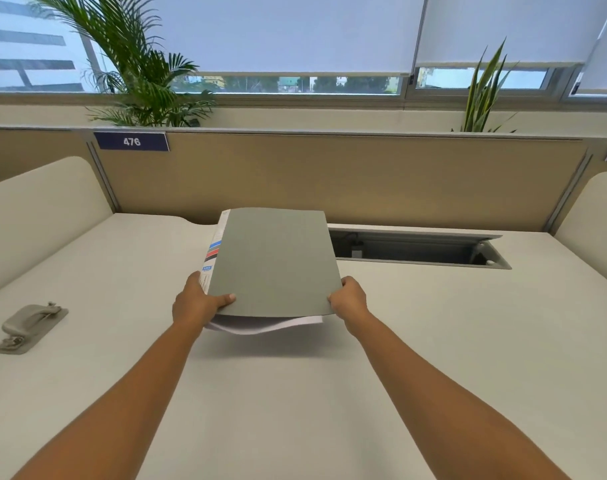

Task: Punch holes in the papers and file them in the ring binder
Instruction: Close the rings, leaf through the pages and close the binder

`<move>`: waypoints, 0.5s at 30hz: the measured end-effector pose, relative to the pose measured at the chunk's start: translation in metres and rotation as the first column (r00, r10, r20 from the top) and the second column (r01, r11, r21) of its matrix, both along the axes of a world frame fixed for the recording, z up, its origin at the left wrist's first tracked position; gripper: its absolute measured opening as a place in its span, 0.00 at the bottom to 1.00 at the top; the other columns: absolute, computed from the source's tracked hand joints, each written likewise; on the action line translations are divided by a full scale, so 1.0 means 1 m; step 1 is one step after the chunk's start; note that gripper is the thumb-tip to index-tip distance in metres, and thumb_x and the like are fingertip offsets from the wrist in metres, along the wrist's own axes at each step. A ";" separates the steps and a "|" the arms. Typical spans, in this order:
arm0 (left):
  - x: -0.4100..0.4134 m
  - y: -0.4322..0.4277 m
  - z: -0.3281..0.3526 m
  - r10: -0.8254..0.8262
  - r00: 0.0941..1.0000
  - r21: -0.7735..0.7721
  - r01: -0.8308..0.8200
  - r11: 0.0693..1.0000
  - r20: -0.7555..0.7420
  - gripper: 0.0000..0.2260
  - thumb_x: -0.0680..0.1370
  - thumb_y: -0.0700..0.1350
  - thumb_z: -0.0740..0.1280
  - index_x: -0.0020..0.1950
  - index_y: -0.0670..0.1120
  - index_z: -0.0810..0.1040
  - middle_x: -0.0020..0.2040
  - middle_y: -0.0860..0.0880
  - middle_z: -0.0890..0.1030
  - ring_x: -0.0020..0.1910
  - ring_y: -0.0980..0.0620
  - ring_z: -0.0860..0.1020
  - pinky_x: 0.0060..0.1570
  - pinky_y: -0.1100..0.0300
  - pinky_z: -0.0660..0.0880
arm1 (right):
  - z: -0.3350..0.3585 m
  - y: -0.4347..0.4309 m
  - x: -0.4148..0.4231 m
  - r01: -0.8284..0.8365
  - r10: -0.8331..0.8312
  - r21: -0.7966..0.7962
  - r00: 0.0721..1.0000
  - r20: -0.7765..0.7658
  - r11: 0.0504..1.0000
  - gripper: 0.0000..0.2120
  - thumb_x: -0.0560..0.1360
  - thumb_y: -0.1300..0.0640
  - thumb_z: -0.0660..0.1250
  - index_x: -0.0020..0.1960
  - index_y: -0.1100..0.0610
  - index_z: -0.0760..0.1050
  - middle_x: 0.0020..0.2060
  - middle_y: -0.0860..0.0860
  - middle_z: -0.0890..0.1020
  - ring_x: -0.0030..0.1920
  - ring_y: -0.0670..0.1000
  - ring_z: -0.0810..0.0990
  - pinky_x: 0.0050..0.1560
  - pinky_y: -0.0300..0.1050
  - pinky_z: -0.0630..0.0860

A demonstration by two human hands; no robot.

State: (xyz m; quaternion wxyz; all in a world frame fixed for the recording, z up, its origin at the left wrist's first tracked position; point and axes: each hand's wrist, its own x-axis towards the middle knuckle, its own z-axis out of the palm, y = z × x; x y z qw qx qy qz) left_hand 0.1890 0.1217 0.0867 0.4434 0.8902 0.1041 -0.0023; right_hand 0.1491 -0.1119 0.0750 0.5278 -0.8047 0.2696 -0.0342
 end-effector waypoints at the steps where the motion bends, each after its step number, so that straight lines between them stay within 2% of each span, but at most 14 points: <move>1: 0.012 0.007 -0.003 0.005 1.000 0.013 -0.005 1.000 -0.008 0.32 0.70 0.47 0.74 0.69 0.44 0.63 0.62 0.41 0.74 0.59 0.39 0.73 0.56 0.46 0.74 | -0.003 0.007 0.012 -0.009 0.009 -0.007 1.000 -0.013 1.000 0.15 0.75 0.68 0.57 0.61 0.65 0.68 0.59 0.60 0.74 0.48 0.54 0.71 0.47 0.45 0.70; 5: 0.056 0.031 -0.020 0.025 0.998 0.068 -0.021 0.997 -0.059 0.36 0.68 0.49 0.75 0.71 0.46 0.61 0.63 0.42 0.73 0.60 0.39 0.72 0.57 0.45 0.74 | -0.017 0.026 0.054 -0.041 0.038 -0.040 0.997 -0.069 0.998 0.15 0.74 0.68 0.58 0.60 0.66 0.71 0.59 0.61 0.76 0.50 0.56 0.74 0.51 0.46 0.73; 10: 0.094 0.043 -0.043 0.000 0.997 0.124 0.011 0.992 -0.083 0.36 0.70 0.52 0.73 0.72 0.48 0.60 0.65 0.43 0.73 0.62 0.38 0.72 0.60 0.43 0.71 | -0.038 0.040 0.084 -0.060 0.047 -0.108 0.991 -0.124 0.992 0.13 0.75 0.66 0.60 0.59 0.66 0.73 0.59 0.60 0.77 0.56 0.58 0.76 0.50 0.42 0.72; 12: 0.102 0.044 -0.050 -0.021 0.998 0.220 0.034 0.975 -0.059 0.33 0.72 0.53 0.71 0.72 0.48 0.61 0.66 0.43 0.72 0.64 0.39 0.70 0.61 0.44 0.69 | -0.042 0.044 0.093 -0.068 0.049 -0.157 0.992 -0.119 0.985 0.13 0.76 0.64 0.61 0.59 0.66 0.73 0.59 0.60 0.76 0.58 0.58 0.76 0.52 0.41 0.72; 15: 0.113 0.040 -0.055 -0.099 0.995 0.425 0.084 0.901 0.013 0.27 0.76 0.52 0.66 0.73 0.51 0.62 0.71 0.44 0.66 0.70 0.42 0.64 0.64 0.41 0.64 | -0.047 0.052 0.101 -0.124 0.104 -0.255 0.990 -0.091 0.959 0.18 0.77 0.61 0.60 0.67 0.63 0.66 0.62 0.60 0.70 0.61 0.59 0.72 0.60 0.46 0.70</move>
